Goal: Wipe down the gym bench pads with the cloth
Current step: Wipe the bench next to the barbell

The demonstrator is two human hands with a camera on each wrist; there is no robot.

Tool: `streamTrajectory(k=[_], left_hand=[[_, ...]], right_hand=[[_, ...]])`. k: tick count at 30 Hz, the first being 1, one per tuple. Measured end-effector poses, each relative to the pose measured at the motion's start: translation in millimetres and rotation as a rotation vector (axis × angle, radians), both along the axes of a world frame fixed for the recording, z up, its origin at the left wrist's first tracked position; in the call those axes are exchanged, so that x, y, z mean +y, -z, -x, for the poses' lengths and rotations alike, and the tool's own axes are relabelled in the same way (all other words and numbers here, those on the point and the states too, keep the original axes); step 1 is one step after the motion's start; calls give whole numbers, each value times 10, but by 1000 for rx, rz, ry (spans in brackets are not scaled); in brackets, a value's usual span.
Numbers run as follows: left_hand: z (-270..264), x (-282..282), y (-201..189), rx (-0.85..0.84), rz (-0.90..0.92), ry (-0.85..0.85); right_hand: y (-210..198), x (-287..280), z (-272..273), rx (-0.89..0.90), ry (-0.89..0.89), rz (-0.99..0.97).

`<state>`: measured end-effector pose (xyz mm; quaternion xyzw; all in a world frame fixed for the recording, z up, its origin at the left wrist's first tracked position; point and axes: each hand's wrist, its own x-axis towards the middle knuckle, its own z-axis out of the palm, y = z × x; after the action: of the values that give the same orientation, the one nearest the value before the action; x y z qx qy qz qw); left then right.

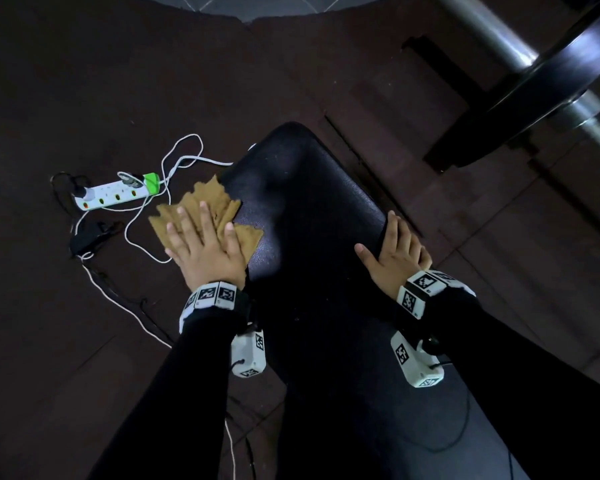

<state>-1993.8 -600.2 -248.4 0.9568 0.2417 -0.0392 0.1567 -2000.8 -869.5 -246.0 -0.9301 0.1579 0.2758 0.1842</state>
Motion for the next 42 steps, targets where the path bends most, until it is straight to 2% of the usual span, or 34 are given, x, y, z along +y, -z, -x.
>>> streamTrajectory(k=[5, 11, 14, 18, 22, 28, 32, 42], left_hand=[[213, -64, 56, -126, 151, -228], [689, -279, 108, -133, 386, -496], [1056, -534, 101, -243, 403, -483], [1574, -895, 141, -188, 520, -526], [1877, -1182, 70, -271, 567, -506], [1779, -1208, 20, -314, 485, -544], [1680, -1086, 84, -239, 488, -573], [747, -459, 108, -68, 293, -567]], right_hand=[[-32, 2, -1, -4, -9, 8], [-21, 16, 18, -68, -11, 39], [22, 16, 24, -117, -15, 47], [111, -3, 34, -152, -16, 51], [171, -26, 24, -170, -20, 45], [183, -28, 11, -167, -8, 24], [164, -23, 13, -163, -5, 36], [90, -4, 18, -108, 5, 46]])
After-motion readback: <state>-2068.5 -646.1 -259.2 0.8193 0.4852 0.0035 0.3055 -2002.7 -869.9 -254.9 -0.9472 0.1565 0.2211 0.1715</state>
